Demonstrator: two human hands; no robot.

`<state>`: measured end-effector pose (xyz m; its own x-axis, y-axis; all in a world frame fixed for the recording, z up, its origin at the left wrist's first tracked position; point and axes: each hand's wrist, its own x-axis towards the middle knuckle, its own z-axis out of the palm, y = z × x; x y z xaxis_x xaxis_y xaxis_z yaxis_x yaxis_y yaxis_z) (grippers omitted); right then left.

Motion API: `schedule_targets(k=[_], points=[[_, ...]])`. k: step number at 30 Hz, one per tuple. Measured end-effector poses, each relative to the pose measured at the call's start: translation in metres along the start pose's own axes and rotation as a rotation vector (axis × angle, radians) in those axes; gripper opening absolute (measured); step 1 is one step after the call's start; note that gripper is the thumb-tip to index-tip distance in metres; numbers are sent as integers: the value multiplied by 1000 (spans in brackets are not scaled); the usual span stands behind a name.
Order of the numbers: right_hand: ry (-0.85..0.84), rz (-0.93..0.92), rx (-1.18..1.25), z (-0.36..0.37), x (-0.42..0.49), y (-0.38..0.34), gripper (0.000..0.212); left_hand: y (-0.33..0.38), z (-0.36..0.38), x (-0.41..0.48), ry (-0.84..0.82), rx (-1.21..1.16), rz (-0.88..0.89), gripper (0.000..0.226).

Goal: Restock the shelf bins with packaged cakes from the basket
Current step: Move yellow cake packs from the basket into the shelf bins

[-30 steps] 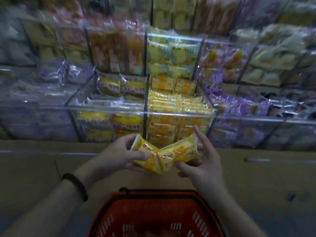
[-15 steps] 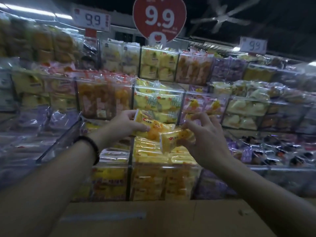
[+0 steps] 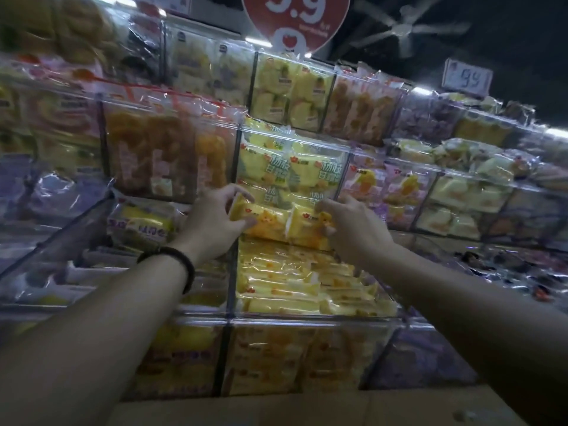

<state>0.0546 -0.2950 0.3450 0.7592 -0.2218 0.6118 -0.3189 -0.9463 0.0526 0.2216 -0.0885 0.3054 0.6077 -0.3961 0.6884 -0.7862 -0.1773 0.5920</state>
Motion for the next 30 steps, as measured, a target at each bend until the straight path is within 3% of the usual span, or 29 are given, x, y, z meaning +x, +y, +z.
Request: schedule_targets(k=[4,8,16,19,21,24,30], points=[[-40,54,-1,20,10,-8,41,-4,3,-1,46,49,-10,31],[-13,84,-384,30,13,-2,34,-2,3,0,115,27,-9,29],[-272,134,-263,16,28,-12,44,2,2,-2,115,-24,-56,32],[-84,25,-207,12,31,-23,72,5,1,-3,95,-40,-47,35],[55,-159,-50,9,32,-36,76,7,0,-4,71,-52,-46,37],[85,-336,-46,10,33,-55,73,11,-1,-6,44,-124,-27,38],[175,-253,32,16,40,-52,57,11,-2,-4,92,-330,-24,57]])
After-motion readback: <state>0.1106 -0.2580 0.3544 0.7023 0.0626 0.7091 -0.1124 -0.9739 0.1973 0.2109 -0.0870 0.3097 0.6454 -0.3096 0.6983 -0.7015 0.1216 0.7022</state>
